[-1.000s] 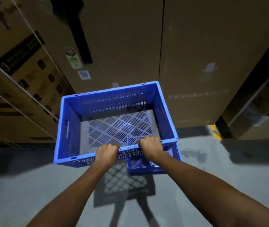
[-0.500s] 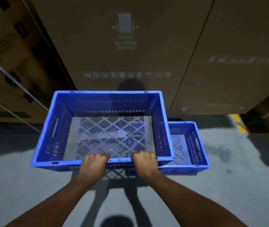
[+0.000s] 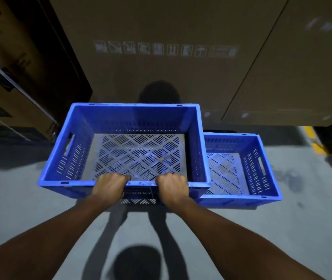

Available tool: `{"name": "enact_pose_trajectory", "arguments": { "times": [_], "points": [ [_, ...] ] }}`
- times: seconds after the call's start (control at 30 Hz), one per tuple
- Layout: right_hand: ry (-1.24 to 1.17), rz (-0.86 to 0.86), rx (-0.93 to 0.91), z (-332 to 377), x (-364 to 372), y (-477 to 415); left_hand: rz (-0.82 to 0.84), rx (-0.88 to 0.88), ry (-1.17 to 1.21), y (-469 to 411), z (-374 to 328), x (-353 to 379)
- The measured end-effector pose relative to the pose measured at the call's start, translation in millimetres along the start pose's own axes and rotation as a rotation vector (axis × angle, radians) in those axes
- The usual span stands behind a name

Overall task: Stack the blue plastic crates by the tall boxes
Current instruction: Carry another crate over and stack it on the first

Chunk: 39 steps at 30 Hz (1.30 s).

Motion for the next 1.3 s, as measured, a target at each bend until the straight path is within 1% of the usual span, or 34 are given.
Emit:
{"name": "enact_pose_trajectory", "arguments": {
  "times": [0.23, 0.4, 0.53, 0.77, 1.3],
  "points": [
    [-0.02, 0.035, 0.021, -17.9, 2.5, 8.1, 0.013, 0.05, -0.02, -2.5, -15.8, -3.5],
    [0.001, 0.037, -0.012, -40.3, -0.8, 11.4, 0.018, 0.056, -0.009, -1.3, -38.5, -10.3],
    [0.016, 0.029, 0.015, -64.1, -2.8, 12.5, 0.011, 0.073, -0.002, -8.7, -58.8, -20.1],
    [0.024, 0.029, 0.083, -119.5, -4.5, 27.1, -0.014, 0.142, 0.007, -29.5, -112.1, -37.5],
    [0.066, 0.049, 0.141, -223.8, -7.1, 55.2, -0.03, 0.162, 0.046, -55.1, -215.9, -58.9]
  ]
}}
Point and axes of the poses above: each hand's wrist, its own y-axis away from the middle knuckle, its own x-axis out of the palm, z = x × y, the point moved 4 cm from there along -y, towards the middle knuckle, and after that the axes turned 5 degrees about -z, right-handed, at the moved point
